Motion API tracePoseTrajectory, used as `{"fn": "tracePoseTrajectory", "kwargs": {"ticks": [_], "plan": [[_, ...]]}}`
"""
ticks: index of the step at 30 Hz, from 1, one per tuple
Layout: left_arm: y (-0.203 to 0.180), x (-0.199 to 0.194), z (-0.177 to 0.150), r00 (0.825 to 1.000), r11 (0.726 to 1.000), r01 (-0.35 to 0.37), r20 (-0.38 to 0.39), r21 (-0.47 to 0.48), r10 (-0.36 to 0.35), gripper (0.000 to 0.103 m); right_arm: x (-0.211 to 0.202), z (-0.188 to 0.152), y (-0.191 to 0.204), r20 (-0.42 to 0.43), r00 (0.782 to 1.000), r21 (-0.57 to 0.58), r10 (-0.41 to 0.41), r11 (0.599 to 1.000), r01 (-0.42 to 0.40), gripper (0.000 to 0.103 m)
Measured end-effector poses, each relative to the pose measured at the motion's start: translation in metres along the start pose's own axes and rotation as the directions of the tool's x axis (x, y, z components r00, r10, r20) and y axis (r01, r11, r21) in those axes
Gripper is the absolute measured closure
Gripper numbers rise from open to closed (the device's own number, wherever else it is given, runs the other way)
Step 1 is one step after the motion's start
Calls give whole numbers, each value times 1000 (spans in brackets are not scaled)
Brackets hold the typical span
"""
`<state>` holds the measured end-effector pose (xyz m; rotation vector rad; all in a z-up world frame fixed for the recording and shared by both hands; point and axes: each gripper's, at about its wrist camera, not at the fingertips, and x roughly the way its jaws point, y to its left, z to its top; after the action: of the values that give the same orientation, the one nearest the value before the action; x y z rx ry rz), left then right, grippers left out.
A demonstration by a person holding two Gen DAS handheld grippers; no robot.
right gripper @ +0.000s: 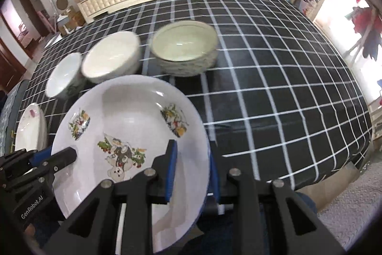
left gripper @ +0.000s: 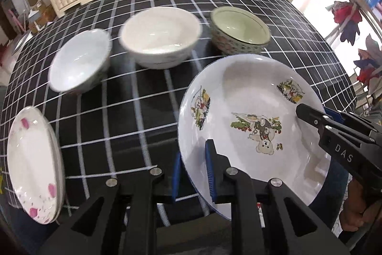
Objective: Organize plates and bowls
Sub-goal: 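Grasp the rim of the floral-print plate with the left gripper, then carry the floral-print plate over the plate stack with the left gripper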
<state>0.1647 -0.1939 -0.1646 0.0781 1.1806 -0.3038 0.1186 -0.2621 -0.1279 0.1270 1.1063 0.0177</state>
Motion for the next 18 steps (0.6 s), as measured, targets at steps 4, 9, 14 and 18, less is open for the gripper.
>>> {"fn": "tracePoseTrajectory", "kwargs": {"ticks": [4, 9, 14, 18], "plan": [[28, -20, -11, 999, 999, -15, 28, -35, 16, 86, 0, 3, 30, 10, 1000, -38, 22, 999, -21, 74], [68, -40, -28, 997, 995, -47, 55, -88, 52, 86, 4, 1, 71, 0, 998, -91, 62, 994, -61, 74], [112, -57, -45, 994, 985, -68, 72, -157, 80, 86, 11, 1, 115, -10, 994, -149, 112, 982, -113, 75], [150, -68, -61, 992, 972, -80, 74, -219, 98, 87, 17, -1, 145, -30, 989, -192, 143, 971, -146, 75]]}}
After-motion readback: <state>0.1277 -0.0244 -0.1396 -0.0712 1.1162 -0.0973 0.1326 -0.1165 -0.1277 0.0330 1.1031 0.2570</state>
